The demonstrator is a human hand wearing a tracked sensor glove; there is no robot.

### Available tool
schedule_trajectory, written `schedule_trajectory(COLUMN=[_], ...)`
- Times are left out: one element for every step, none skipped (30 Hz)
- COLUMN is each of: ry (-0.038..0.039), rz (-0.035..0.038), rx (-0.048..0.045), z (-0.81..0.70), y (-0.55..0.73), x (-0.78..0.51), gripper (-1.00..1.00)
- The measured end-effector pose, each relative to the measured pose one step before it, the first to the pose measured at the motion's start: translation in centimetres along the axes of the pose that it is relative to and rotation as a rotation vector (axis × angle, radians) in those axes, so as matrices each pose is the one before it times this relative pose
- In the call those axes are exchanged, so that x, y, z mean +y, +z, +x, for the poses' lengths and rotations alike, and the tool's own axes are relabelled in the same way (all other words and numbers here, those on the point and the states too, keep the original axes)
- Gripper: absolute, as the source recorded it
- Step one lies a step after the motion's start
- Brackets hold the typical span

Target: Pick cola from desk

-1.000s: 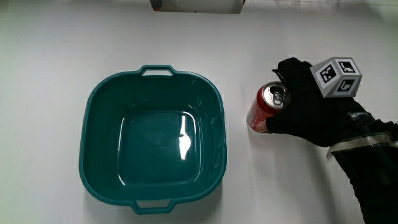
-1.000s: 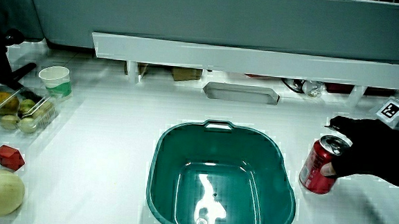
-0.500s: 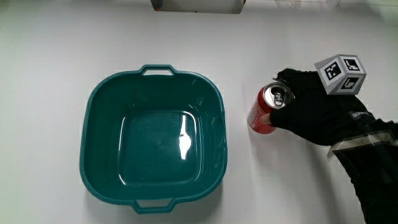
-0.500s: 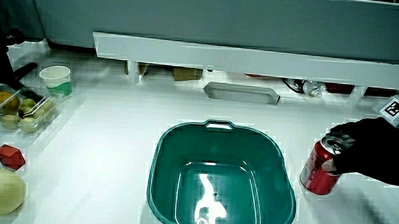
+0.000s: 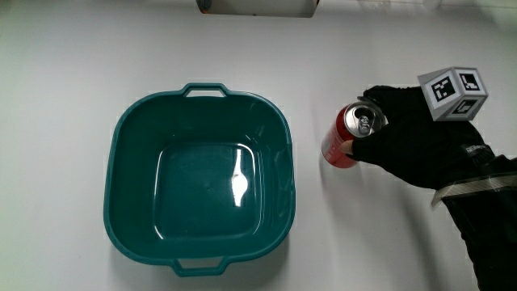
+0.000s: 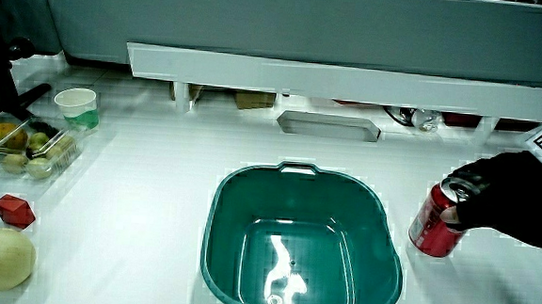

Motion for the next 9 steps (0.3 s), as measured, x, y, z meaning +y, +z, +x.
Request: schedule_trajectory(ry=[0.01091,0.01091,0.01091,0.01091,0.01091,0.01091,0.00337,0.00429,0.00649], rz=[0.01300,0.01300,0.01300,0.01300,0.01300,0.01300,0.00732,0.00704,0.00477], rx=[0.00265,0.00265,0.00265,0.00265,0.00265,0.00265,0.00379,-0.00394,0.00981], z=[-0.435,-0.437,-0.439,-0.440,-0.442,-0.443,-0.304,-0.002,-0.492], y=[0.438,0.438,0.438,0.437,0.436,0.436,0.290,0.038,0.336], x=[-0.072,-0.062,-0.052,-0.041,-0.031,-0.020,0.027,0.100,0.000], gripper=[1.00,1.00,1.00,1.00,1.00,1.00,1.00,1.00,1.00])
